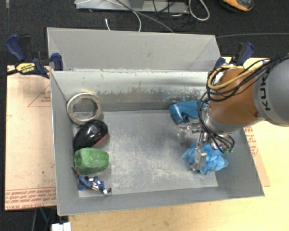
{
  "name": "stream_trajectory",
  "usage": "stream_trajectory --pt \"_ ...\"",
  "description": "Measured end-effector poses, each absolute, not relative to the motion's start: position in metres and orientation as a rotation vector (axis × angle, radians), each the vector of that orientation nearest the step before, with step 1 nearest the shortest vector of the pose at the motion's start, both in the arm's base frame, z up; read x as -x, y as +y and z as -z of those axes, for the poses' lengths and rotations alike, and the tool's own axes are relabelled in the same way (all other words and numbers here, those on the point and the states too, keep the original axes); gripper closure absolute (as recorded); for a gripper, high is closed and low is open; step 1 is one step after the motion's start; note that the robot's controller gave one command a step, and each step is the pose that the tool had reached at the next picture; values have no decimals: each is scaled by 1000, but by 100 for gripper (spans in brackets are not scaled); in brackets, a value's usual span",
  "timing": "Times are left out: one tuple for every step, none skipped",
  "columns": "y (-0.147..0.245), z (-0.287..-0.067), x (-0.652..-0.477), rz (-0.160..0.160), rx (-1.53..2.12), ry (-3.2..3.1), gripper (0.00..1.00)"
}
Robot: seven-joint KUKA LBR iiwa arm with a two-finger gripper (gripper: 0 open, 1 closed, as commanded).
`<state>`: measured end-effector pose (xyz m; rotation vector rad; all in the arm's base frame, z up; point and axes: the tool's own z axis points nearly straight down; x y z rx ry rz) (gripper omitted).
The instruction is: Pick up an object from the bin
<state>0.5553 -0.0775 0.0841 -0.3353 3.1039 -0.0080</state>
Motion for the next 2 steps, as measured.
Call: stream_trajectory --pt "-26 -125 -537 -17 110 3133 0" --pt "-122 -79 -559 3 275 3112 0"
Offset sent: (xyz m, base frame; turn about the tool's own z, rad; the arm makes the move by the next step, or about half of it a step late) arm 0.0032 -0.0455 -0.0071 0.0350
